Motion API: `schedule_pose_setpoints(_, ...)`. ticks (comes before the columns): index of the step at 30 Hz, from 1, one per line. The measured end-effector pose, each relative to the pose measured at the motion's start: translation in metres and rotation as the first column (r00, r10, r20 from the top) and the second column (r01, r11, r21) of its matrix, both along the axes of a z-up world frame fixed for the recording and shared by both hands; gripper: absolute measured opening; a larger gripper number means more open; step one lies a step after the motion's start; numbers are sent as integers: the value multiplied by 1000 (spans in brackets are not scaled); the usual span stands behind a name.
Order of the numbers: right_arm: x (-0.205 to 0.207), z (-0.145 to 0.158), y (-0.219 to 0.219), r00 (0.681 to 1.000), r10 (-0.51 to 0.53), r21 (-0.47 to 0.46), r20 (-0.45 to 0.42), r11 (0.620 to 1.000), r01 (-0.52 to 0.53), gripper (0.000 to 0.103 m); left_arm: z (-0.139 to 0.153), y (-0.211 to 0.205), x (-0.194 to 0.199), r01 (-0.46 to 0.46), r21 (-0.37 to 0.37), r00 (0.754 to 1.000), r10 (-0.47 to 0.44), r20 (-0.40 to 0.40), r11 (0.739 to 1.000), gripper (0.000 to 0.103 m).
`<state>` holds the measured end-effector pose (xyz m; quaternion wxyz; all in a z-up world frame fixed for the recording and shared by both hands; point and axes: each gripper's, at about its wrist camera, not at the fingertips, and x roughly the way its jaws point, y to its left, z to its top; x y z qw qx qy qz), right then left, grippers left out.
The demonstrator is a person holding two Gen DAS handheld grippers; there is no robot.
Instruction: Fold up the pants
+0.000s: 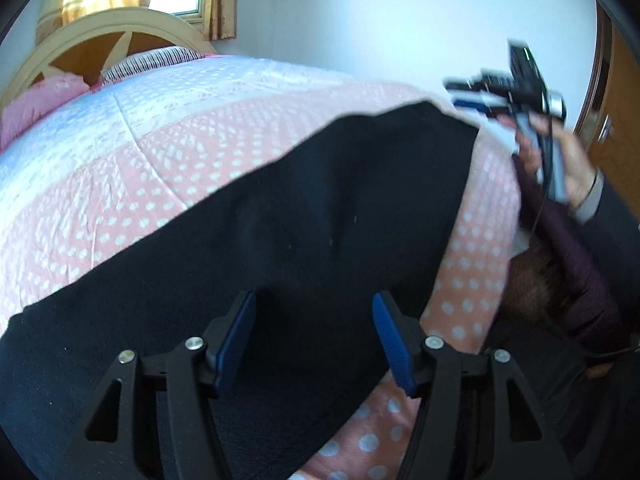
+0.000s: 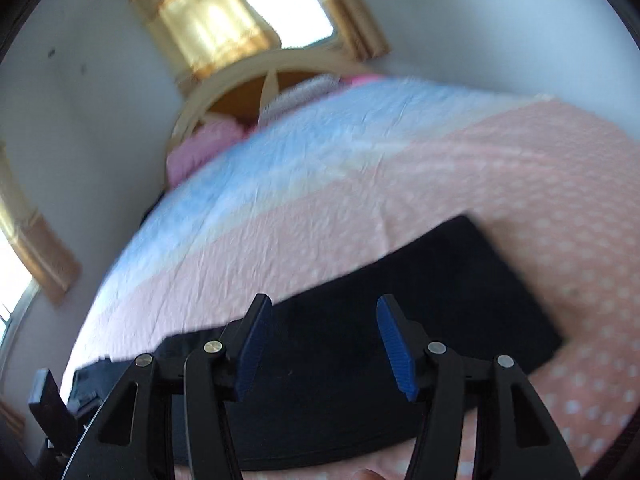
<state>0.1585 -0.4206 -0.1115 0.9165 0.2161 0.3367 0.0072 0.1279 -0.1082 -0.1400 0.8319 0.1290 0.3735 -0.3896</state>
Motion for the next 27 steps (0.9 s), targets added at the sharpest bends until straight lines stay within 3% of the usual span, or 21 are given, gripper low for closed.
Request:
schedule_pose_setpoints(2, 13, -24, 12, 992, 11, -36, -128, 999, -16, 56, 2, -2, -3, 14, 13, 1000, -14, 9, 1000, 68)
schedule_pose_setpoints(6, 2, -18, 33, 992, -9, -180, -125, 984, -14, 56, 1, 7, 0, 4, -21, 1000, -4, -23, 1000, 68)
schedule_pose_setpoints(12, 2, 9, 74, 990, 136, -150, -25, 979, -138, 56, 3, 23, 9, -42, -73, 998, 38, -45, 996, 68)
schedule_pose_setpoints(14, 7, 16, 97, 974, 228, -120, -3, 967, -226, 56, 3, 26, 9, -71, -75, 997, 69, -32, 995, 68)
schedule_pose_setpoints(17, 15, 22, 142, 923, 384, -101, 20, 919, -380, 56, 7, 35, 9, -118, -93, 993, 117, -15, 989, 68)
schedule_pose_setpoints(21, 27, 16, 182, 868, 497, -97, 17, 865, -493, 56, 13, 51, 12, -168, -107, 986, 169, 1, 980, 68)
schedule_pose_setpoints(24, 39, -4, 198, 847, 530, -76, -39, 844, -531, 56, 11, 59, 14, -190, -101, 982, 190, -3, 977, 74)
schedule_pose_setpoints(26, 52, -31, 203, 834, 526, -38, -163, 842, -538, 56, 6, 62, 14, -192, -82, 981, 191, -16, 978, 75)
schedule_pose_setpoints(27, 51, -34, 201, 838, 524, -46, -150, 843, -535, 56, 3, 61, 12, -192, -69, 981, 191, -20, 979, 75)
